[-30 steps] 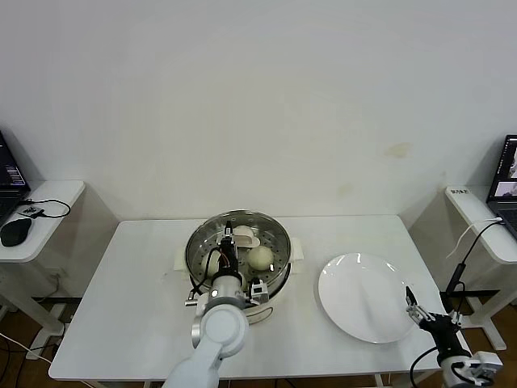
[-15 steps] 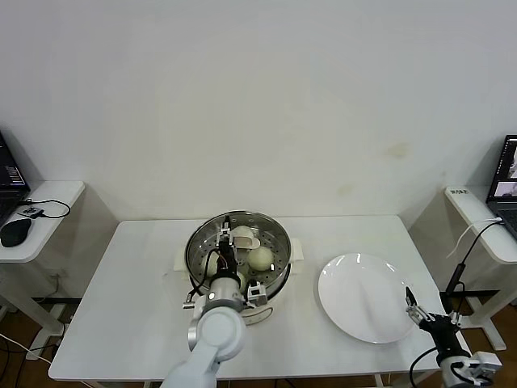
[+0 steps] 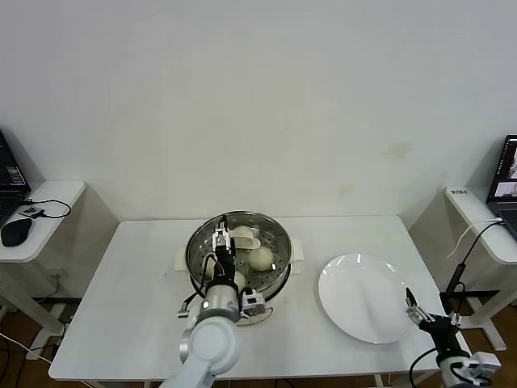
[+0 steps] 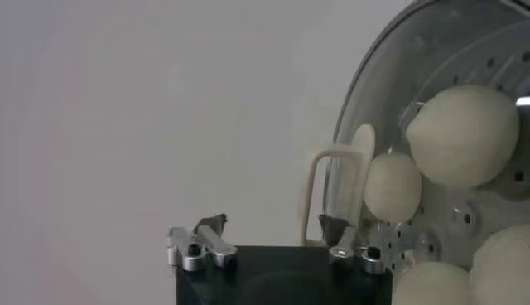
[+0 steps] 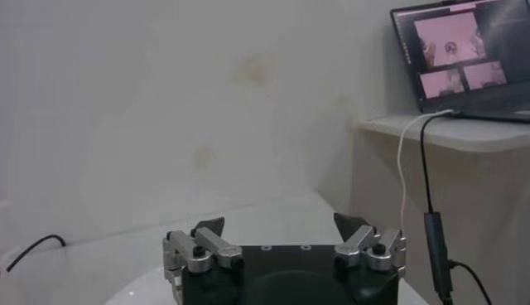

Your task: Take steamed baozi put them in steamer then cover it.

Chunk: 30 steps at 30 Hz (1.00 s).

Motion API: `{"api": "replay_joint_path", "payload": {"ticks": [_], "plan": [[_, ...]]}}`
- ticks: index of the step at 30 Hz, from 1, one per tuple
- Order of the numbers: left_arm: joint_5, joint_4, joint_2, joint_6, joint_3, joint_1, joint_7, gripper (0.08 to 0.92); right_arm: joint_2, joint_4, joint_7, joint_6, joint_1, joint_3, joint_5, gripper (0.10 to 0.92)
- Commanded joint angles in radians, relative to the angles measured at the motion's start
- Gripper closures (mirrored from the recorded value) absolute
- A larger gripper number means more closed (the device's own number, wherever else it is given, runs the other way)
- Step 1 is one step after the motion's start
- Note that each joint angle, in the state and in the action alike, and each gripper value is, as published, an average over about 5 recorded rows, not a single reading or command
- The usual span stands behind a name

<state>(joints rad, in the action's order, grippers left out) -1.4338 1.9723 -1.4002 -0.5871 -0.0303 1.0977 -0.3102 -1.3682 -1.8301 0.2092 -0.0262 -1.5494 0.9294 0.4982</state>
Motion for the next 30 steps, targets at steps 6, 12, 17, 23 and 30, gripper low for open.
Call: {"api": "replay_joint_path", "payload": {"ticks": [6, 12, 17, 23, 30], "plan": [[0.007, 0.129, 0.023, -0.003, -0.032, 0.054, -0.020, 0.177, -0.001, 0.005, 0.000, 0.003, -0.001, -0.004, -0.003, 0.203], [0.009, 0.225, 0.064, -0.011, -0.065, 0.095, -0.039, 0.177, -0.002, -0.012, 0.000, -0.002, -0.010, -0.018, -0.010, 0.203], [0.082, 0.311, 0.142, 0.006, -0.144, 0.153, 0.034, 0.177, -0.001, -0.081, -0.009, -0.024, -0.042, -0.059, -0.056, 0.203], [0.501, 0.343, 0.196, 0.130, -0.433, 0.212, 0.204, 0.177, 0.041, -0.155, -0.038, -0.069, -0.079, -0.149, -0.148, 0.203], [1.268, 0.190, 0.128, 0.470, -0.747, 0.374, 0.254, 0.177, 0.070, -0.177, -0.088, -0.088, -0.086, -0.231, -0.196, 0.203]]}}
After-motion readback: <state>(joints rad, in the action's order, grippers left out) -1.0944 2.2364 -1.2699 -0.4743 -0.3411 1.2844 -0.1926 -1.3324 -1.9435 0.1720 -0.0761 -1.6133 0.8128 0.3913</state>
